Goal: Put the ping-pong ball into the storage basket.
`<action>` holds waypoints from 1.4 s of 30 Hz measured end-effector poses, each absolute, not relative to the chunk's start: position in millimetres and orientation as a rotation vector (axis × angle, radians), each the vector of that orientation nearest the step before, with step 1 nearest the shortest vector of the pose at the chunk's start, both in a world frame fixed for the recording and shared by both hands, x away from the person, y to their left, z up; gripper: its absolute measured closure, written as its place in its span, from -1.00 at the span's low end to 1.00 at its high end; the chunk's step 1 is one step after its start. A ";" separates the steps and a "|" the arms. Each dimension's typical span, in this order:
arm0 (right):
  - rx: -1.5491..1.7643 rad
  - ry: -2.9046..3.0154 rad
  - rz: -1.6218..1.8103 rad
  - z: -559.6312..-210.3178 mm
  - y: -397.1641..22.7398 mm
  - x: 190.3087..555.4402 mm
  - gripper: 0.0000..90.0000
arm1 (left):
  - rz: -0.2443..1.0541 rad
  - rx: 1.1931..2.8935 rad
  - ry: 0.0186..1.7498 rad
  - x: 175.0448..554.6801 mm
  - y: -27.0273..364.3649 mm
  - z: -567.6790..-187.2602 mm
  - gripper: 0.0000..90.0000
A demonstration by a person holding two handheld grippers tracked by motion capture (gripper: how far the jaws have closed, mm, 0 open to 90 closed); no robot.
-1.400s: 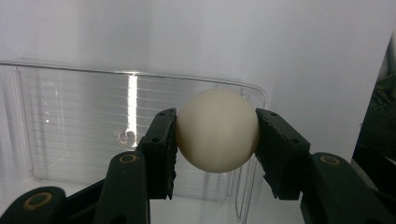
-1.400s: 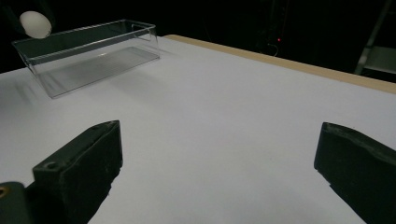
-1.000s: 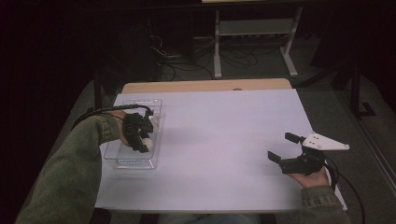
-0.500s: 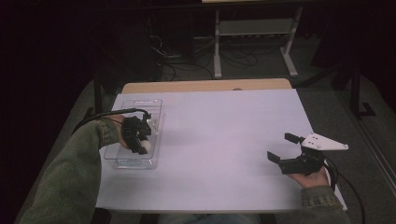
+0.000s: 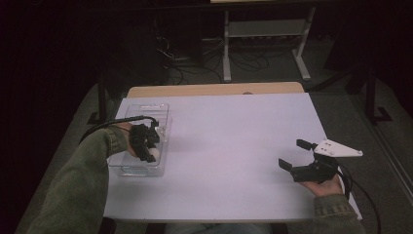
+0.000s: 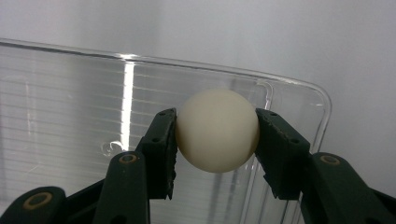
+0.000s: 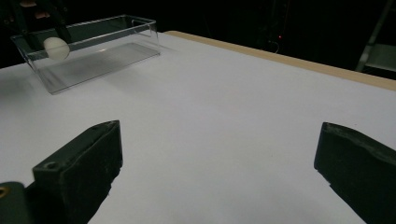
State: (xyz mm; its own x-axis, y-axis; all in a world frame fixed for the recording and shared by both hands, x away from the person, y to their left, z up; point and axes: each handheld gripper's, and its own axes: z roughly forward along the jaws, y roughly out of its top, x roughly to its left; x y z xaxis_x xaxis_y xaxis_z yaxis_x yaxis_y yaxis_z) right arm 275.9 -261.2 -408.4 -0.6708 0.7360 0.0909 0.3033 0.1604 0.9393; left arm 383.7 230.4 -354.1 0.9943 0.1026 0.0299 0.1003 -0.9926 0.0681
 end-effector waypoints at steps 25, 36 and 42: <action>0.989 2.067 1.510 -409.5 -259.7 276.1 -0.99 | 0.013 3.071 0.183 389.1 231.7 -376.9 0.13; 0.990 2.078 1.505 -410.2 -259.1 276.6 -0.99 | 0.014 3.069 0.199 389.9 229.3 -378.9 -0.09; 0.991 2.074 1.509 -410.1 -259.6 276.3 -0.99 | 0.060 3.060 0.248 392.0 231.1 -375.2 -0.44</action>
State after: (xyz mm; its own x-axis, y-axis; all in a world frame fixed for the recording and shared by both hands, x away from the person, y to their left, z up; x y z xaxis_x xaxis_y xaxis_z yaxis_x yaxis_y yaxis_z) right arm 276.3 -259.6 -410.1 -0.6743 0.7326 0.0927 0.3139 0.1707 0.9340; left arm 392.0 231.1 -375.2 0.9862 0.1621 0.0335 0.1593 -0.9845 0.0735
